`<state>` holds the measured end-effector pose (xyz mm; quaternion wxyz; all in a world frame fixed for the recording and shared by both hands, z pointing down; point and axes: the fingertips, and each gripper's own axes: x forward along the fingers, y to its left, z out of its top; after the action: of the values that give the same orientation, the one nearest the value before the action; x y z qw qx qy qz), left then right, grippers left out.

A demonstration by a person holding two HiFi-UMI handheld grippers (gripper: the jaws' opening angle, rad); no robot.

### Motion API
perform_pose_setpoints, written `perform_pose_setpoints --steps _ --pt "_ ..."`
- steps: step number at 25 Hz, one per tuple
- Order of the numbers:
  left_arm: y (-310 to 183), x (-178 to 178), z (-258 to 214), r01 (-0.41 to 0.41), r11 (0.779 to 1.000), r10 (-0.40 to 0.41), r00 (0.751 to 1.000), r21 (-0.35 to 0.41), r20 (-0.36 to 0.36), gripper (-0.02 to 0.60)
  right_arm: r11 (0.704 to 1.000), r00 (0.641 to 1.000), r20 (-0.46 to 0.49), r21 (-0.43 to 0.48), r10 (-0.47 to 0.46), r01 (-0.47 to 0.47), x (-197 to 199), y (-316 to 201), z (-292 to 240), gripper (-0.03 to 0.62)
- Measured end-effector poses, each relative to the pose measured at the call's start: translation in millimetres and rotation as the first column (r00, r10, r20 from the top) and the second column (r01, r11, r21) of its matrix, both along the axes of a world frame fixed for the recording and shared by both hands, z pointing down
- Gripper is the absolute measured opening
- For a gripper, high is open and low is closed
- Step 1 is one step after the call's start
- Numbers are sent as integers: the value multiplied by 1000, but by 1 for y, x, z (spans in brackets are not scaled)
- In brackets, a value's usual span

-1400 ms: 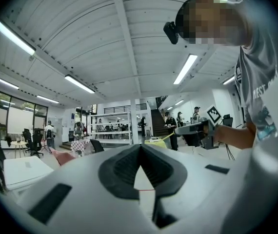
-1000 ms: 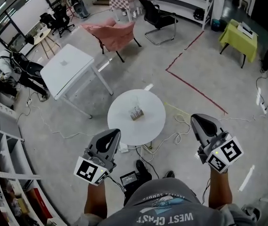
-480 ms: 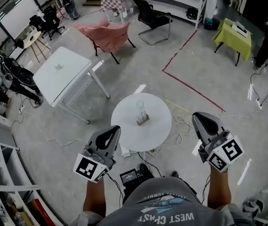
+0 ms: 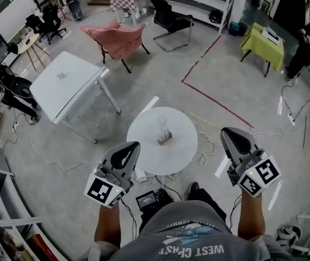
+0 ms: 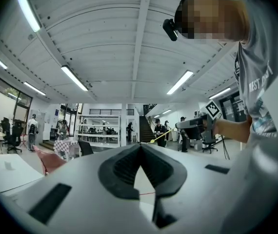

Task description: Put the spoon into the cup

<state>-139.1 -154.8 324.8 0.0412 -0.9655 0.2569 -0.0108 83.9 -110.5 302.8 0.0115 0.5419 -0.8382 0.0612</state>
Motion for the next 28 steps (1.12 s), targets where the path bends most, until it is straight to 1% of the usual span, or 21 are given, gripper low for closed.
perform_pose_setpoints --steps 7,16,21,28 --pt "-6 -4 2 17 1000 -17 1000 -11 11 3 1000 1000 13 -10 -22 23 -5 -14 3 6" --pt "-15 -16 -5 91 996 -91 995 -6 44 2 995 994 42 -7 -103 104 -16 -48 5 6" --pt "-21 -20 -3 149 989 -148 988 -23 50 3 987 986 55 -32 -157 159 -20 -64 12 6" --pt "-38 -22 -4 209 977 -207 977 -41 50 2 975 977 65 -73 -205 210 -22 -91 18 6"
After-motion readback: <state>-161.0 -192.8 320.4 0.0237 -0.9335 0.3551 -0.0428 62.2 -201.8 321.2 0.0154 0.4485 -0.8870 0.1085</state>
